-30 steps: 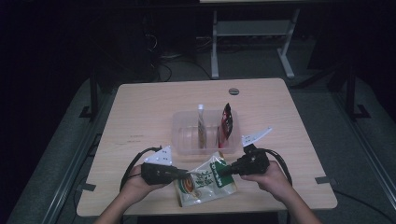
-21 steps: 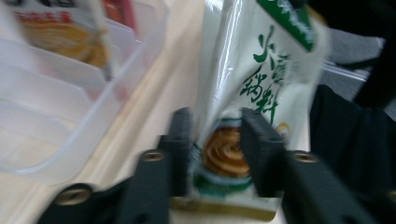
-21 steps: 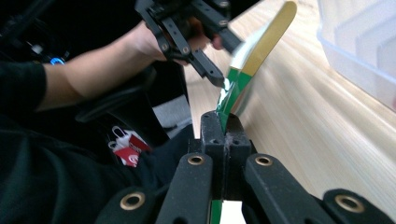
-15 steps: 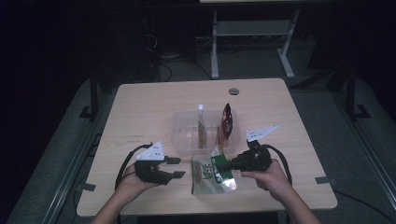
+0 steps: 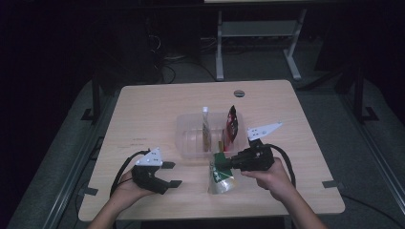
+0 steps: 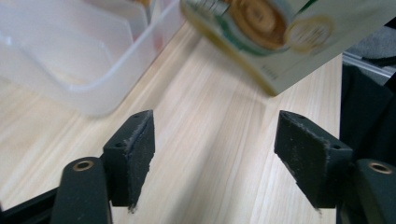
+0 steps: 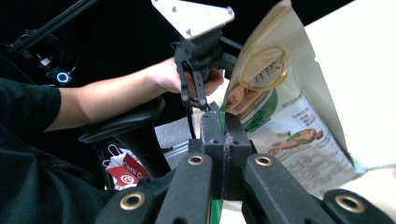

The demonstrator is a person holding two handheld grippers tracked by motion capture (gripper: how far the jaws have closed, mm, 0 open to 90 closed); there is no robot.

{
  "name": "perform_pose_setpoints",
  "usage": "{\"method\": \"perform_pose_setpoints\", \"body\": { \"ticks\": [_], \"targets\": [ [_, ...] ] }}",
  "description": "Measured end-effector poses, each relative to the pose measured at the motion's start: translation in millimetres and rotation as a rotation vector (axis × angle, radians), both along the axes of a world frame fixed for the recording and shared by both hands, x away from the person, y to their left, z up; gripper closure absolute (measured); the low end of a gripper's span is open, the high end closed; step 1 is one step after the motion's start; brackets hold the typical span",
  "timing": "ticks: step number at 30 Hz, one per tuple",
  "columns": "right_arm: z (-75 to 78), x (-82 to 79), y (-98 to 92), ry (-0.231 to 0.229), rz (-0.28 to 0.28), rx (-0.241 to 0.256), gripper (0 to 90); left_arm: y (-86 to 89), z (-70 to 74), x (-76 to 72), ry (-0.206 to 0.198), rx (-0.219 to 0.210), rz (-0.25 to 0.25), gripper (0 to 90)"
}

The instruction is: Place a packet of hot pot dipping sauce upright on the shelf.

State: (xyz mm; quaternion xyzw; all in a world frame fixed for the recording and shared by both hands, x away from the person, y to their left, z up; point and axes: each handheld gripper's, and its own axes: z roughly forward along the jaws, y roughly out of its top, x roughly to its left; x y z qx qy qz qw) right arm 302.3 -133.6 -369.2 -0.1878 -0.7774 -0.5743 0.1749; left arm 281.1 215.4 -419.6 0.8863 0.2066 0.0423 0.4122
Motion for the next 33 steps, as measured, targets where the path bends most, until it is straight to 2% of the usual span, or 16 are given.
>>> {"method": "perform_pose_setpoints", "body": {
  "ticks": [7,13,19,27,33],
  "targets": [
    [14.4,3.2,7.4,-0.038,-0.001,0.037,90.0,10.2,-5.3,1.5,0.035,0.018,0.022,25.8],
    [34.9,11.5,19.2,-0.081,-0.003,0.079,90.0,13.4,-6.0,3.0,0.038,0.019,0.03,25.3],
    [51.1,22.4,28.8,-0.111,-0.005,0.085,90.0,14.7,-6.9,3.4,0.044,0.027,0.029,25.0],
    [68.5,40.3,40.8,-0.114,-0.011,0.077,90.0,18.0,-7.9,5.4,0.047,0.044,0.029,24.7],
    [77.1,51.0,47.4,-0.129,-0.013,0.072,90.0,19.4,-8.9,5.5,0.045,0.033,0.036,24.7]
  ]
}}
